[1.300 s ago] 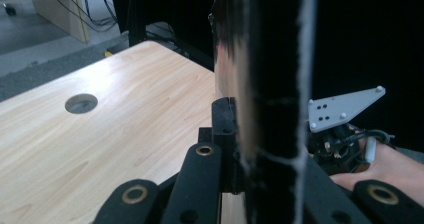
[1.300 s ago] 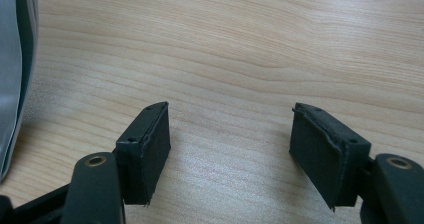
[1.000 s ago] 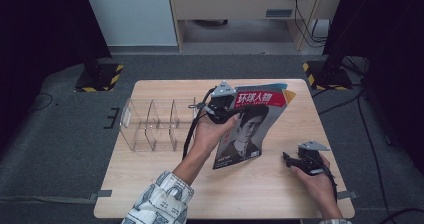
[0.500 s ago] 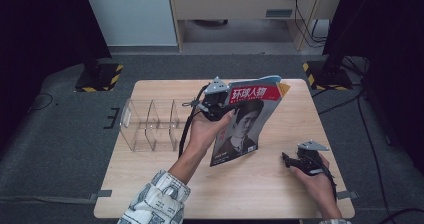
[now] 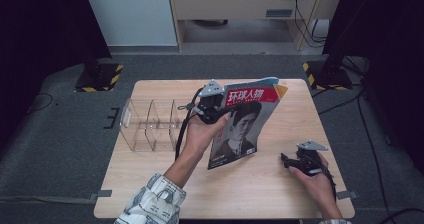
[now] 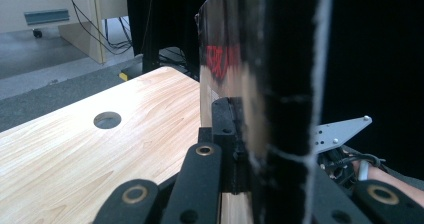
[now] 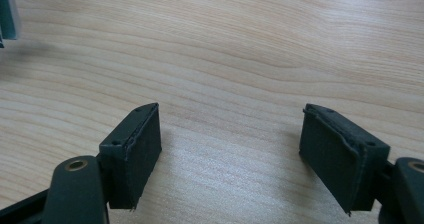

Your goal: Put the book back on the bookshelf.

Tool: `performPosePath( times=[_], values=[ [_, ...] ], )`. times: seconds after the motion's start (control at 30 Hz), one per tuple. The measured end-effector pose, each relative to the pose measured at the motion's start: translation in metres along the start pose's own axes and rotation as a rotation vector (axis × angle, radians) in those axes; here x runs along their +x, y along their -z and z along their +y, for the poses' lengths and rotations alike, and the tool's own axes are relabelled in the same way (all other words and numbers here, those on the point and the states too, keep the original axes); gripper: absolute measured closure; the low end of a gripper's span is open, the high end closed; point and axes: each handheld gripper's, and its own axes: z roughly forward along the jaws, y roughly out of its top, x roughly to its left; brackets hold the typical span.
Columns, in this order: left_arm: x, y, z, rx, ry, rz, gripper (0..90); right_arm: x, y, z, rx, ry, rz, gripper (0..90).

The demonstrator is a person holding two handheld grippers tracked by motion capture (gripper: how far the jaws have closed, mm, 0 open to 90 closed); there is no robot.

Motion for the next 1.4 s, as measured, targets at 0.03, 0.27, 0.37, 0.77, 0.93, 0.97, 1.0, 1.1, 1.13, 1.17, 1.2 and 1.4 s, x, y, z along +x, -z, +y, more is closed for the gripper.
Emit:
performPosePath(
  times=[0.03, 0.27, 0.37, 0.77, 0.93, 0.97, 1.0, 1.1, 1.13, 1.17, 1.2, 1.4],
  values=[
    [0.000, 0.002, 0.000, -0.001, -0.001, -0.001, 86.4, 0.000, 0.000, 0.000, 0.000, 0.000, 0.000, 24.9],
    [-0.001, 0.012, -0.002, -0.004, -0.011, -0.002, 86.4, 0.000, 0.000, 0.000, 0.004, 0.007, 0.007, 24.9],
    [-0.001, 0.014, -0.003, -0.004, -0.014, -0.001, 86.4, 0.001, 0.000, 0.000, 0.005, 0.007, 0.008, 24.9],
    [-0.004, 0.025, -0.007, -0.005, -0.019, -0.005, 86.4, 0.001, 0.000, 0.000, 0.003, 0.014, 0.014, 24.9],
    [-0.004, 0.035, -0.011, -0.013, -0.014, -0.010, 86.4, 0.001, 0.000, 0.000, 0.003, 0.015, 0.014, 24.9],
    [-0.004, 0.036, -0.013, -0.017, -0.010, -0.014, 86.4, 0.001, 0.000, 0.000, 0.003, 0.015, 0.015, 24.9],
    [-0.004, 0.037, -0.014, -0.019, -0.007, -0.015, 86.4, 0.001, 0.000, 0.000, 0.003, 0.016, 0.015, 24.9],
    [-0.004, 0.043, -0.017, -0.022, 0.010, -0.021, 86.4, 0.002, 0.000, 0.000, 0.003, 0.015, 0.015, 24.9],
    [-0.004, 0.044, -0.017, -0.022, 0.013, -0.023, 86.4, 0.002, 0.000, 0.000, 0.003, 0.016, 0.015, 24.9],
    [-0.004, 0.044, -0.017, -0.022, 0.013, -0.023, 86.4, 0.002, 0.000, 0.000, 0.003, 0.016, 0.015, 24.9],
    [-0.004, 0.048, -0.019, -0.028, 0.019, -0.028, 86.4, 0.002, 0.000, 0.000, 0.003, 0.016, 0.015, 24.9],
    [-0.004, 0.058, -0.021, -0.042, 0.035, -0.036, 86.4, 0.003, 0.000, 0.000, 0.003, 0.013, 0.017, 24.9]
  ],
)
